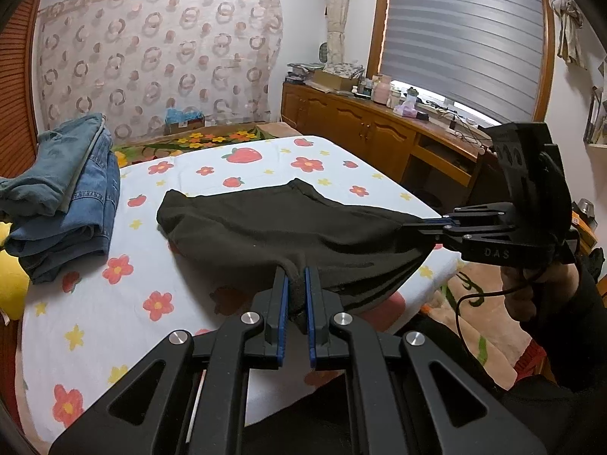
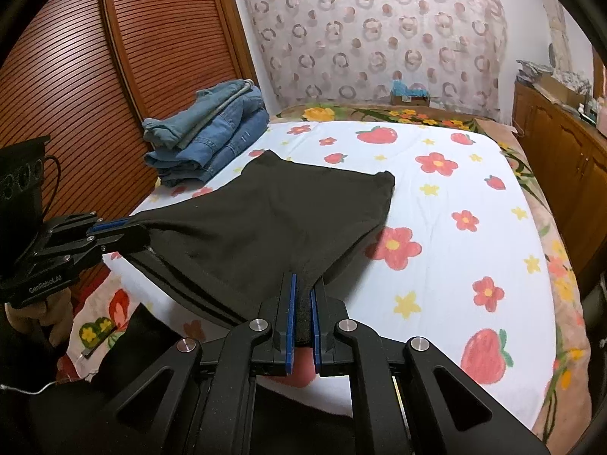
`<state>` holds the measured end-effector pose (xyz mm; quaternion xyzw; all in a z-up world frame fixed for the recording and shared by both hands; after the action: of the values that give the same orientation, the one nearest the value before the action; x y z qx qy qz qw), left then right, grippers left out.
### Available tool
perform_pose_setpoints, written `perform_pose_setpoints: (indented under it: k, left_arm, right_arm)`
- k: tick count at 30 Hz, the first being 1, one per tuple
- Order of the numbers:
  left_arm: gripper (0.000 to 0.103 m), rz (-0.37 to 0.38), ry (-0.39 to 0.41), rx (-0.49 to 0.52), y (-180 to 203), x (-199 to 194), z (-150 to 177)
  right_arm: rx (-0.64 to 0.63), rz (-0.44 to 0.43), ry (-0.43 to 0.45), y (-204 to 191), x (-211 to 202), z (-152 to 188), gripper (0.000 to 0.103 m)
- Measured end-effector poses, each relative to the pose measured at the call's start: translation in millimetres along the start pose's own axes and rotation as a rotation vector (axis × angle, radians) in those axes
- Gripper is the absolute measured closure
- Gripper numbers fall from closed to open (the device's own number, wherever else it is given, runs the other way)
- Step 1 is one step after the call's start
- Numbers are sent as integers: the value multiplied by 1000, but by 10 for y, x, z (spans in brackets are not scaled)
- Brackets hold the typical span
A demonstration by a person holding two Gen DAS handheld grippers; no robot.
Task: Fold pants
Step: 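Lower the held hem onto the shorts with both grippers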
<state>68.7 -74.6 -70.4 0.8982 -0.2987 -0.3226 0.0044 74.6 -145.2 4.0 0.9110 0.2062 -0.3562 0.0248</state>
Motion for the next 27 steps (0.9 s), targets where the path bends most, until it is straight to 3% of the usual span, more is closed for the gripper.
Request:
perform_pose_setpoints:
  k: [11,27]
  left_arm:
    - [94,-19,-21,-19,-108,74,2]
    - [94,-80,32,-36,-554,385,-580]
  right_arm:
    - [-5,-3,30,48,16,-61,96]
    - [25,49,30,271,695,-647,96]
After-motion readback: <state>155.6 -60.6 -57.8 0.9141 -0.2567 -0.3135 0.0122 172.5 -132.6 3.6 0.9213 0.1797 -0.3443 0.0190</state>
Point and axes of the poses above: each gripper's, at about its wrist camera, not at the fingertips, and x roughly the way its jaws point, y to its right, z to its underside, the point moved 9 cm from there along x, roughly the way its jaws point, and after that the axes turned 8 degrees about z, right-handed, at the moved point
